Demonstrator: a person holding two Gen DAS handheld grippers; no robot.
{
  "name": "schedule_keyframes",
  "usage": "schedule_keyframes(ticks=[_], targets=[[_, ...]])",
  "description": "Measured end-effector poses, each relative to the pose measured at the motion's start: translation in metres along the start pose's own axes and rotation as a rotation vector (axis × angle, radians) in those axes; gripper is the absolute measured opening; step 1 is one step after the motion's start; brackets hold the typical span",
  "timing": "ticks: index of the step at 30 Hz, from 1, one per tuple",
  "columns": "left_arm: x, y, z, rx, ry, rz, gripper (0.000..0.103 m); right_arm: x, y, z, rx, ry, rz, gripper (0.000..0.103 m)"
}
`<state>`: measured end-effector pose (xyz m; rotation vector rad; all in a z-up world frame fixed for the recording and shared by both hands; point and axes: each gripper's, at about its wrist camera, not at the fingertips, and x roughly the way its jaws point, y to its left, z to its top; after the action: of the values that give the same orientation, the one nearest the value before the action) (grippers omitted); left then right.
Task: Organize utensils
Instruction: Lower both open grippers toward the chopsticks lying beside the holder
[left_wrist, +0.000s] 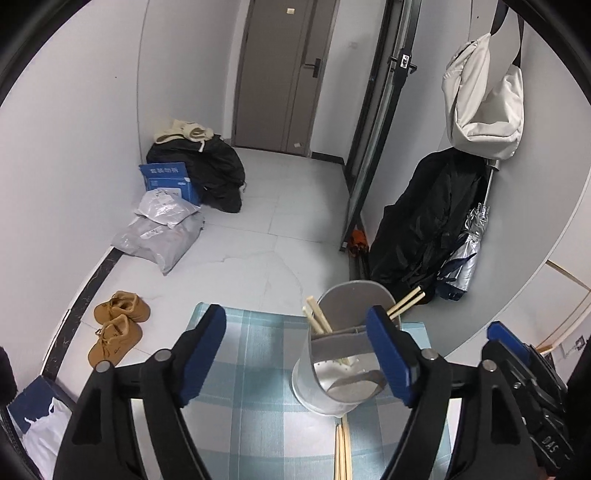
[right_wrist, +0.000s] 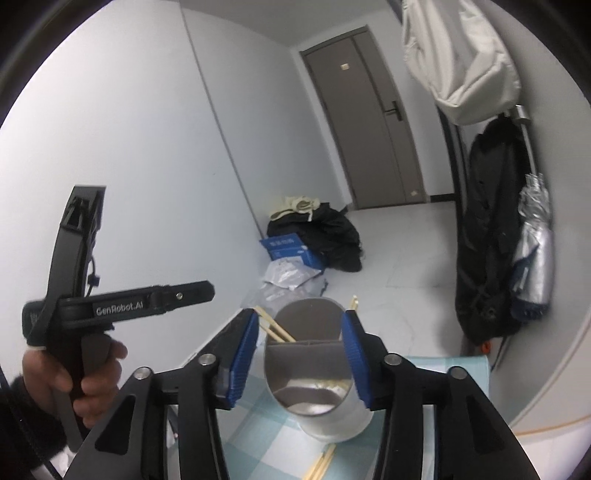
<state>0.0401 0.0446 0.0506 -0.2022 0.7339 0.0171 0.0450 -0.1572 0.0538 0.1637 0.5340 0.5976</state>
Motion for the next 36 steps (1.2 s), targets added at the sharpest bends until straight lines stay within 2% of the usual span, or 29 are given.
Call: schedule_keyframes(ticks=[4,10,17,22,25,28,33,36], targets=[[-0.008,-0.001,-0.012,0.006,-0.040,0.033,0.086,-0.013,0.001,-0.010,0.036,-0.024,-0.021,0.065],[-0.011,0.000,-0.031,0.007,-0.065,0.059,0.087,-0.023,0.001,-0.028,0.054,-0.017,-0.047,0.071],[-0.009,0.000,-0.053,0.012,-0.082,0.043,0.088,-0.026,-0.002,-0.047,0.063,0.020,-0.073,0.077],[-0.006,-0.002,-0.071,0.022,-0.099,0.044,0.088,-0.024,-0.009,-0.066,0.074,0.053,-0.102,0.077],[-0.001,0.004,-0.085,0.016,-0.107,0.051,0.088,-0.021,-0.012,-0.079,0.082,0.090,-0.111,0.077],[0.012,0.012,-0.097,-0.002,-0.068,0.051,0.088,-0.014,-0.013,-0.089,0.074,0.143,-0.127,0.077],[0.039,0.028,-0.118,-0.050,0.038,0.048,0.088,0.012,-0.014,-0.116,0.074,0.309,-0.152,0.076],[0.048,0.033,-0.121,-0.042,0.064,0.063,0.088,0.029,-0.016,-0.130,0.077,0.390,-0.158,0.073]])
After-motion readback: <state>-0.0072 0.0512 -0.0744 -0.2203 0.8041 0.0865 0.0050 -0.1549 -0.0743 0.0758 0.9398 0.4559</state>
